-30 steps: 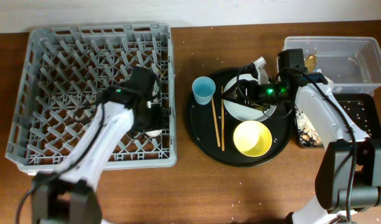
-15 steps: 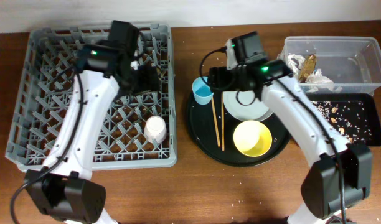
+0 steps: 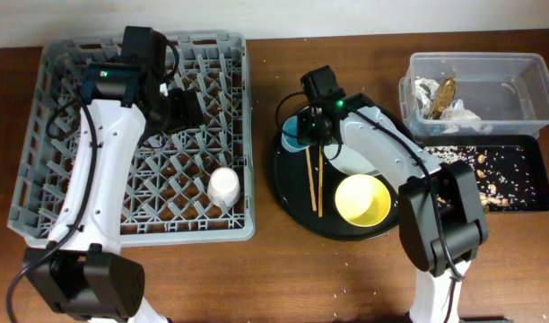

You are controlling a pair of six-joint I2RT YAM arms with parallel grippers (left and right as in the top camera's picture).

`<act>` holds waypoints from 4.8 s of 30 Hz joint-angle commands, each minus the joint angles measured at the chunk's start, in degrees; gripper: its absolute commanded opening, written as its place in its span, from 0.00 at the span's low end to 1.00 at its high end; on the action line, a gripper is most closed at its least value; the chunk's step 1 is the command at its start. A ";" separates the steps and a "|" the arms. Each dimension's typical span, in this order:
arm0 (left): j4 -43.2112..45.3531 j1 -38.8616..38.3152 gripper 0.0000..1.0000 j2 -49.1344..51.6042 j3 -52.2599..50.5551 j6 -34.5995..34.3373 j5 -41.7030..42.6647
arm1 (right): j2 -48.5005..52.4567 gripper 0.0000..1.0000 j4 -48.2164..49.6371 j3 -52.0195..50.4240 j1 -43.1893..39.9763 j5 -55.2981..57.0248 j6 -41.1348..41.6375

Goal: Sort waste into correct bins and load items into the dishwasher rack
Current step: 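Place the pink cup upside down in the rack with the left gripper, then grasp the blue cup with the right gripper and pass it to the left gripper, then place the blue cup upside down in the rack with the left gripper, then grasp the yellow bowl with the left gripper, then place the yellow bowl upright at the back of the rack with the left gripper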

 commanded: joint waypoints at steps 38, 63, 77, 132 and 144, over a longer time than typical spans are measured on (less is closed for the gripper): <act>7.54 3.30 0.87 0.72 -16.87 35.63 92.11 | -14.10 0.04 28.00 -9.31 -4.59 -60.02 10.23; 11.43 6.95 0.75 0.74 -16.85 32.85 91.56 | -14.10 0.04 21.49 -9.31 -1.92 -59.63 8.11; 11.56 6.95 0.37 0.72 -16.85 32.81 86.03 | -14.12 0.66 20.85 -9.31 -4.37 -61.18 3.98; 2.12 -40.48 0.01 39.87 21.55 2.99 13.25 | -32.87 0.81 -31.21 -1.90 -35.34 -12.94 -12.31; -12.48 -23.28 0.00 40.35 61.90 6.40 -54.23 | -32.87 0.98 -31.15 -1.90 -35.34 -12.94 -12.28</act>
